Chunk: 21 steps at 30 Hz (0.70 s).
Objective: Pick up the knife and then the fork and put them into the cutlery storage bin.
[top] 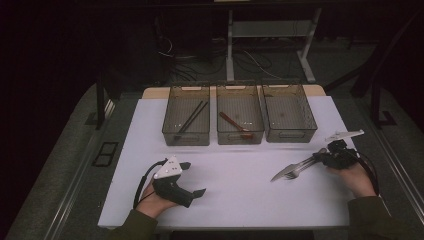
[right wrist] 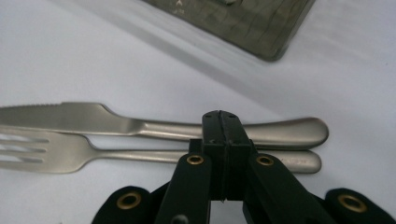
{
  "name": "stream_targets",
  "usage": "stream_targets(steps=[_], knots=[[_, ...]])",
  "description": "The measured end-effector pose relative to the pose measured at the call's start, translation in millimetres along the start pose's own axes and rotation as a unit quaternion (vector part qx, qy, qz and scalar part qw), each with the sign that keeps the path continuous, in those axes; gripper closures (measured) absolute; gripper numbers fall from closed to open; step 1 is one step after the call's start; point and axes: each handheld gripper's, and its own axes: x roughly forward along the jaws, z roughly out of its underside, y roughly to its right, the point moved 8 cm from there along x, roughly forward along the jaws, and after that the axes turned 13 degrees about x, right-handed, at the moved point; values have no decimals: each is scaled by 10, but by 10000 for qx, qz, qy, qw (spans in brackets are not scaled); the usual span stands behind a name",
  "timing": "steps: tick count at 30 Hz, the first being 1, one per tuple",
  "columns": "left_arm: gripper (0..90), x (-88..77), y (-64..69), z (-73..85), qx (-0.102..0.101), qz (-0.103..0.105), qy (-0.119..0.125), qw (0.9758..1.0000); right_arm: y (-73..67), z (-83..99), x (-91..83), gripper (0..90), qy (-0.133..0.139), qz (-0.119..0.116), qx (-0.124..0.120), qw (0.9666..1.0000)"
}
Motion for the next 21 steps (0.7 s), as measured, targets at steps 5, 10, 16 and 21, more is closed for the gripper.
stream_targets(steps=[5,10,16,21], knots=[[0,-3,3,0,-1,-4,-3,10000,-22,-1,15,900,22,-33,-84,10000],[0,0,5,-1,-2,-1,-4,10000,-36,3,23,900,5,14,-158,9999],[0,-2,6,0,1,-1,-7,10000,-31,23,25,900,-67,11,-161,9998],[0,0,8,-3,-4,-1,10,10000,-34,50,13,900,-117,30,-194,9997]])
